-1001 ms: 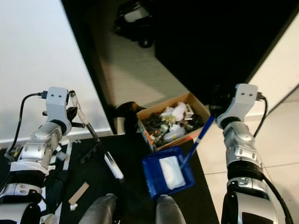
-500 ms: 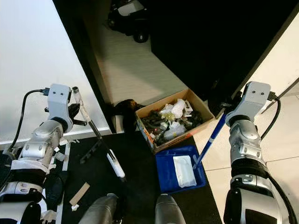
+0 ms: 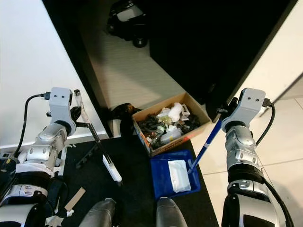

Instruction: Sweep floor

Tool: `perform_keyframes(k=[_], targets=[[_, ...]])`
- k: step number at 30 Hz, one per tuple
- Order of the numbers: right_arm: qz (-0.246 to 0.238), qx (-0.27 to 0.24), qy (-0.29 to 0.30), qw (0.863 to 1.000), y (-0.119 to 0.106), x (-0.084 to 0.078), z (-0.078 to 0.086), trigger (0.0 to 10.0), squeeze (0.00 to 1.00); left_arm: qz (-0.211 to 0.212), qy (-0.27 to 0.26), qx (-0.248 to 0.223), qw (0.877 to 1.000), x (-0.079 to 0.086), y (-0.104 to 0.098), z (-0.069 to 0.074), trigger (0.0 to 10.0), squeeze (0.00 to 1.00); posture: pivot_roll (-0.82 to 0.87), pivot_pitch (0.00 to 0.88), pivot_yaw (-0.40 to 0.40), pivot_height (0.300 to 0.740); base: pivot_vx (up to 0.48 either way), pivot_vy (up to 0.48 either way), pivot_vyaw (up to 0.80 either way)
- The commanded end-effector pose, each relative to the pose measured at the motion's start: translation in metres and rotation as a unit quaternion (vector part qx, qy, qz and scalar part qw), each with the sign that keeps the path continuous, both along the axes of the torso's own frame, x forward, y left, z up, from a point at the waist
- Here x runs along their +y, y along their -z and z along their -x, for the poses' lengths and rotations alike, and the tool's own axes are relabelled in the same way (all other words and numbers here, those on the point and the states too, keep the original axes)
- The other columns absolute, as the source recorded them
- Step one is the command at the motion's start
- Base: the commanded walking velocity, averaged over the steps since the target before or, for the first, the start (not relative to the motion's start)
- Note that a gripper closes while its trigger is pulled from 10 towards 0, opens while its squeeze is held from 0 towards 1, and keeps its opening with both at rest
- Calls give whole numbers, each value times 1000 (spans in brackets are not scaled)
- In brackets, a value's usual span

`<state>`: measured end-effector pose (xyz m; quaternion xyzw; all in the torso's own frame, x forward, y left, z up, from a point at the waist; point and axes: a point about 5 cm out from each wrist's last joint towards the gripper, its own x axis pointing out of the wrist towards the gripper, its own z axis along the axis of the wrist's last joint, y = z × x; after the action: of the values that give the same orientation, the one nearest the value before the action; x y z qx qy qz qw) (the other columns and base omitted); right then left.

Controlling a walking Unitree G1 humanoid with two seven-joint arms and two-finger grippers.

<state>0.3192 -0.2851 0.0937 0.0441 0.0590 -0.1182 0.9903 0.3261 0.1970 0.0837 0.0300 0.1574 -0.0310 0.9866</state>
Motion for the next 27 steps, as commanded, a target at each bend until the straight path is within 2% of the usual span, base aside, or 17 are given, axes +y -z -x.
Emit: perform_keyframes(k=[1, 10, 14, 15, 17, 21, 24, 27], targets=[[3, -21, -3, 1000, -7, 3, -2, 10000, 0, 12, -2, 3, 1000, -1, 5, 3, 10000, 0, -1, 53, 39, 740, 0, 0, 0], [19, -29, 21, 999, -10, -4, -1, 10000, 0, 29, 1, -2, 1000, 2, 2, 4, 10000, 0, 0, 54, 39, 740, 0, 0, 0], [-1, -42, 66, 997, -19, -23, 2, 10000, 0, 33, 9, -6, 999, 1, 0, 3, 10000, 0, 2, 47, 39, 740, 74, 0, 0], [-29, -39, 47, 998, -26, -28, -1, 10000, 0, 33, 12, -7, 999, 1, -1, 4, 10000, 0, 2, 44, 40, 740, 334, 0, 0], [-43, -34, 32, 998, -28, -28, -3, 10000, 0, 33, 13, -8, 999, 1, -1, 4, 10000, 0, 2, 44, 40, 740, 334, 0, 0], [-96, -32, 14, 995, -55, -43, -9, 10000, 0, 34, 18, -11, 999, 1, -3, 4, 10000, 0, -7, 40, 42, 740, 355, 0, 0], [-85, -67, 19, 994, -85, -58, -13, 10000, 0, 34, 20, -12, 999, 2, -4, 3, 10000, 0, -16, 35, 43, 740, 358, 0, 0], [-79, -77, 17, 994, -96, -62, -15, 10000, 0, 35, 21, -13, 999, 2, -4, 3, 10000, 0, -15, 34, 42, 740, 360, 0, 0]])
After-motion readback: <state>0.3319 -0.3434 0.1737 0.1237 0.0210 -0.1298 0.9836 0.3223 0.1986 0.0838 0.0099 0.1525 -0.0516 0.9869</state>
